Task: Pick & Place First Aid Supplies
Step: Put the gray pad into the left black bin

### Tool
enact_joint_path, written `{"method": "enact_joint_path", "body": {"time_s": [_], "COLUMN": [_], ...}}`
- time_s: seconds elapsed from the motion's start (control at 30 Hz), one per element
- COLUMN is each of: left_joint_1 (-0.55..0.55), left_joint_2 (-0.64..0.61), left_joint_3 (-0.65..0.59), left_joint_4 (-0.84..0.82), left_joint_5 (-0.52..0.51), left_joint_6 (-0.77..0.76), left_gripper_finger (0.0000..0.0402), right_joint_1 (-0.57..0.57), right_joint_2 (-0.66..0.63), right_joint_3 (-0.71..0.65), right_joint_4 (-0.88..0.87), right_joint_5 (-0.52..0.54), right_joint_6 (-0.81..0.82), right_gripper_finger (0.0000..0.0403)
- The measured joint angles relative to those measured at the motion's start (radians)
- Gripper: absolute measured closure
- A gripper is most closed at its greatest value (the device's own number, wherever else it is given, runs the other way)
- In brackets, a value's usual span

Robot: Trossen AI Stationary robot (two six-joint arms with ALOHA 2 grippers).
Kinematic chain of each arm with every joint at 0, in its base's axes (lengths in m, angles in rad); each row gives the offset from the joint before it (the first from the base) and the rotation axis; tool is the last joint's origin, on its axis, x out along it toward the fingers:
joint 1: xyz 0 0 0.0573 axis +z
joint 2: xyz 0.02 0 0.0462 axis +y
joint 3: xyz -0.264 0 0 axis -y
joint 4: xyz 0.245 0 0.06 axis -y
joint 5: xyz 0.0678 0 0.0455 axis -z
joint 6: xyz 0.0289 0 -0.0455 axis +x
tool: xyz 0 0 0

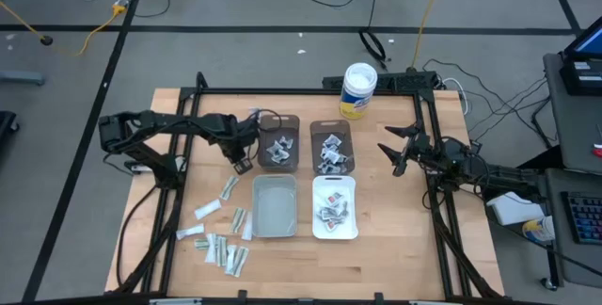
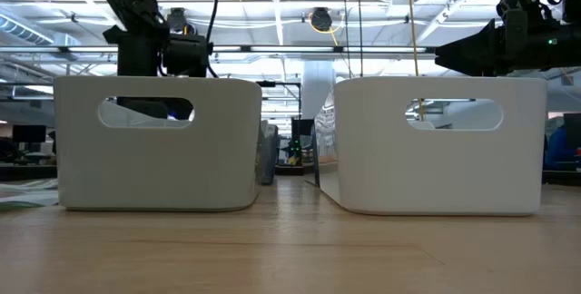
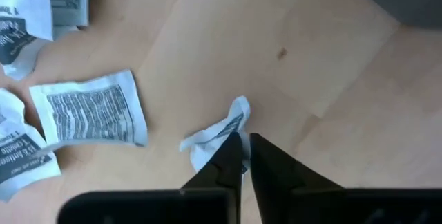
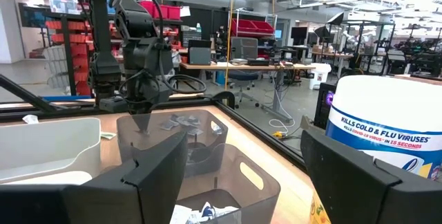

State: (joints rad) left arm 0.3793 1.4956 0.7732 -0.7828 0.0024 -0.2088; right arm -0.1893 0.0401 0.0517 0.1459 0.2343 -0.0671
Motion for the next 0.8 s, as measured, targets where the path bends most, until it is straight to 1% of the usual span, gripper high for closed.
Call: {"method": "enact_joint_path", "body": {"time_s": [0.17,0.37,0.6,0.8], "left_joint_1": [-0.002,-0.002,-0.002,-0.002], "left_joint_2": [-0.032,-0.068,-0.072,-0.072], "left_joint_3": [0.061,0.181,0.329,0.408], "left_joint_4": [-0.092,-0.201,-0.38,-0.434], "left_joint_5": [0.0,-0.022,-0.03,-0.03], "left_joint_6": [0.018,0.026,0.03,0.019], "left_gripper_finger": [0.0396,0.0387,0.0397,0.0386], "right_joint_1": [0.0,0.0,0.0,0.0], "right_joint_2": [0.0,0.0,0.0,0.0], "right_joint_3": [0.0,0.0,0.0,0.0], "right_joint_4": [0.0,0.0,0.0,0.0], "right_joint_5": [0.0,0.0,0.0,0.0], "right_joint_6": [0.0,0.0,0.0,0.0], "right_gripper_finger": [0.0124,0.0124,0.0124,0.0124]}}
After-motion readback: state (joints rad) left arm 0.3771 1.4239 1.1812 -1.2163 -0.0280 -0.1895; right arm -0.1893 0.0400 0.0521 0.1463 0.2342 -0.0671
